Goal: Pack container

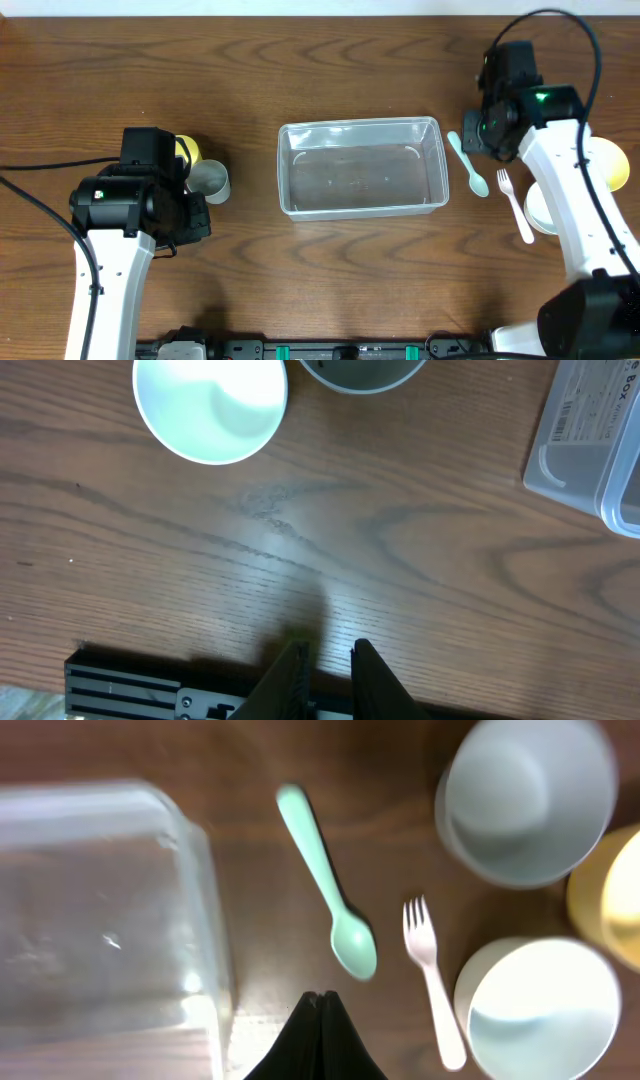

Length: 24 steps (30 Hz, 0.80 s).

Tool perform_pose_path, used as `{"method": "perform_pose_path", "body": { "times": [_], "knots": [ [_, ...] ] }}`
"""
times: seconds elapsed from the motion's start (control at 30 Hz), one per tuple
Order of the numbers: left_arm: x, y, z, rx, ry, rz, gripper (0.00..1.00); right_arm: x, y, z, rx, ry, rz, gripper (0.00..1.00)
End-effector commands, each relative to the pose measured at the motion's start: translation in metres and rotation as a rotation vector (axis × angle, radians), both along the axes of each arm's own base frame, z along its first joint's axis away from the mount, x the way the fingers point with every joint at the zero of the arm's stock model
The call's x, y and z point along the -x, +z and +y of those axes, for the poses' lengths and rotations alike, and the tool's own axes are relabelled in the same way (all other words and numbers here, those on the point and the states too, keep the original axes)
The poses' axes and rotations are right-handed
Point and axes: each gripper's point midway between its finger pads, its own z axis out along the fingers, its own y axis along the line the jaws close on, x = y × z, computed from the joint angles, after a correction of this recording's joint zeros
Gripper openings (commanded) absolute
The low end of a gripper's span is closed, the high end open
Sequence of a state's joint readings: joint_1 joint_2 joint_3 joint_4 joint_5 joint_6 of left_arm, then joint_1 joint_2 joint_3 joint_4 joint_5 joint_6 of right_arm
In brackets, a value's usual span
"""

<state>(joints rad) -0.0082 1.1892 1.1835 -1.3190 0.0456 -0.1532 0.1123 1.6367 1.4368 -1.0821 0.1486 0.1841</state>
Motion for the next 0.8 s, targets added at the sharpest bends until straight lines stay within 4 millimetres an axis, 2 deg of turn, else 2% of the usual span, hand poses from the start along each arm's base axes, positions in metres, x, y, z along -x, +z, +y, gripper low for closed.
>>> {"method": "perform_pose_path", "body": {
  "times": [0.0, 0.13, 0.3, 0.77],
  "knots": [
    [-0.003, 0.005, 0.001, -0.005, -0.003, -0.016, 0.17, 0.017, -0.039, 0.002, -0.033, -0.024, 0.094, 0.02],
    [-0.003, 0.005, 0.001, -0.005, -0.003, -0.016, 0.17, 0.024, -0.062, 0.022, -0.127, 0.074, 0.123, 0.03],
    [-0.003, 0.005, 0.001, -0.005, -0.003, -0.016, 0.17, 0.032, -0.080, 0.041, -0.233, 0.138, 0.136, 0.04],
    [-0.002, 0.005, 0.001, -0.005, -0.003, -0.013, 0.17, 0.018, -0.073, 0.069, -0.371, 0.247, 0.063, 0.04]
  ]
}}
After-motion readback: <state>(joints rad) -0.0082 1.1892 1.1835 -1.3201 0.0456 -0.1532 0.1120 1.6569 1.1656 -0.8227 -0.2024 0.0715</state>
